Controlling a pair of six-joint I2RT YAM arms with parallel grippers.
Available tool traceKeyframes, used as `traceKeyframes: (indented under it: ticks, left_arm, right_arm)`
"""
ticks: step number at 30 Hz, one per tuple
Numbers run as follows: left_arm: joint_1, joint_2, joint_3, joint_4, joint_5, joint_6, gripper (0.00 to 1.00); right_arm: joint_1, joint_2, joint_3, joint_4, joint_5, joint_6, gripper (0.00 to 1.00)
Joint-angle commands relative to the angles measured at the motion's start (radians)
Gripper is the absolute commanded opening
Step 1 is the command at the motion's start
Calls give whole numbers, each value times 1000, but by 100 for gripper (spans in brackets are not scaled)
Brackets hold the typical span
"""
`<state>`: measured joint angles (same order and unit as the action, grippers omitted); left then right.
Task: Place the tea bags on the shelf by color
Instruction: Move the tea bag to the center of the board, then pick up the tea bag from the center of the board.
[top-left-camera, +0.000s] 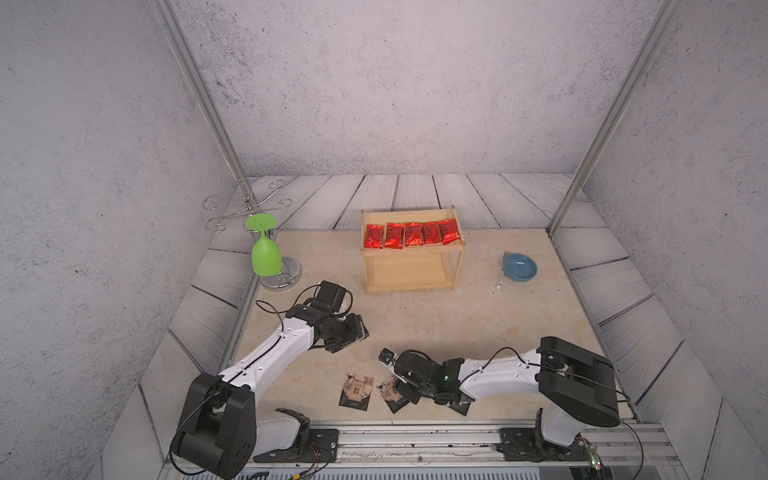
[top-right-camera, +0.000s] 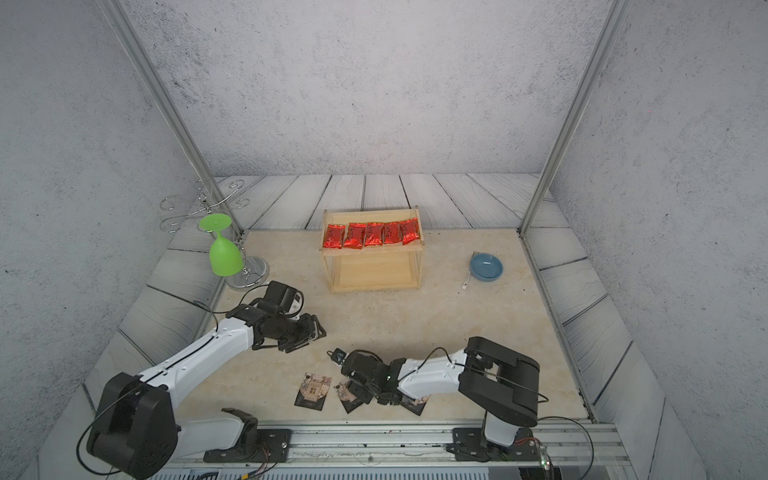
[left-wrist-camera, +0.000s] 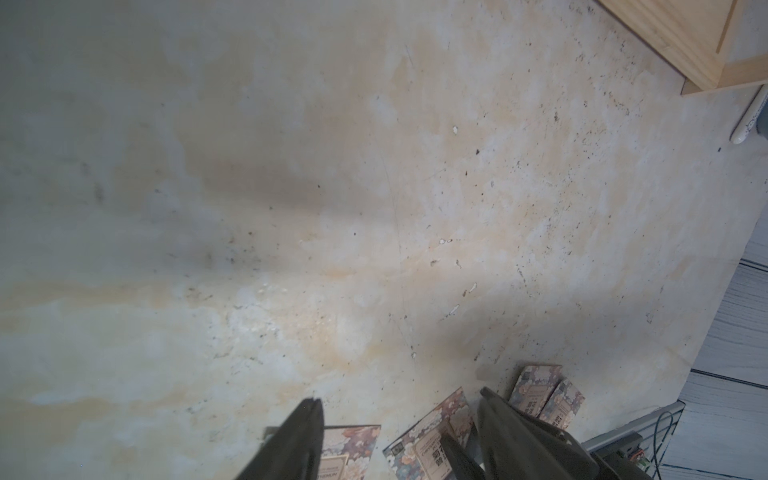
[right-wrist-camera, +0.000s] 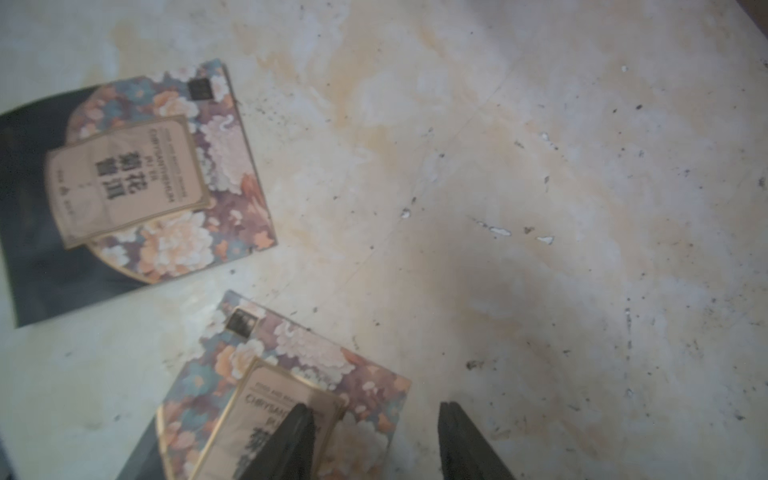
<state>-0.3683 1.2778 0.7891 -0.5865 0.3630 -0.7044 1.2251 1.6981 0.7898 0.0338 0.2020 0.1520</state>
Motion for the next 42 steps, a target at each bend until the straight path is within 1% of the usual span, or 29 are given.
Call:
traceKeyframes:
  ticks: [1, 9, 12, 15, 17, 19, 22, 25, 27, 29, 33, 35, 42]
  left_arm:
    - [8, 5, -39, 36, 54, -15, 64]
    - [6, -22, -109, 95, 138, -6, 60]
    - [5, -40, -134, 128, 170, 2, 60]
    - [-12, -33, -134, 186, 211, -2, 57]
    - [-41, -6, -111, 232, 226, 0, 51]
    - [-74, 33, -81, 264, 223, 11, 48]
    - [-108, 102, -65, 316, 244, 4, 47]
    - [-112, 153, -73, 345, 259, -7, 46]
    - [-111, 175, -74, 353, 262, 0, 46]
    - [-111, 197, -77, 359, 255, 9, 46]
    - [-110, 235, -85, 393, 262, 1, 46]
    - [-112, 250, -81, 407, 264, -6, 46]
    - [-125, 260, -102, 438, 257, -24, 46]
  right_arm:
    - [-39, 41, 13, -6, 38, 25, 52]
    - [-151, 94, 42, 9, 1, 38, 51]
    - [-198, 117, 80, 3, -21, 47, 51]
    - [-237, 143, 133, -12, -47, 30, 50]
    - [-266, 115, 143, -6, -87, 33, 50]
    - [-296, 53, 134, -3, -150, 75, 50]
    - [-336, -59, 94, -26, -241, 177, 50]
    - [-372, -148, 58, -92, -324, 297, 50]
    - [-390, -182, 37, -126, -384, 373, 51]
    - [-397, -191, 32, -150, -439, 424, 51]
    - [-404, -163, 65, -232, -503, 462, 51]
    - [-407, -151, 54, -211, -559, 480, 51]
    - [-420, -96, 32, -144, -656, 525, 51]
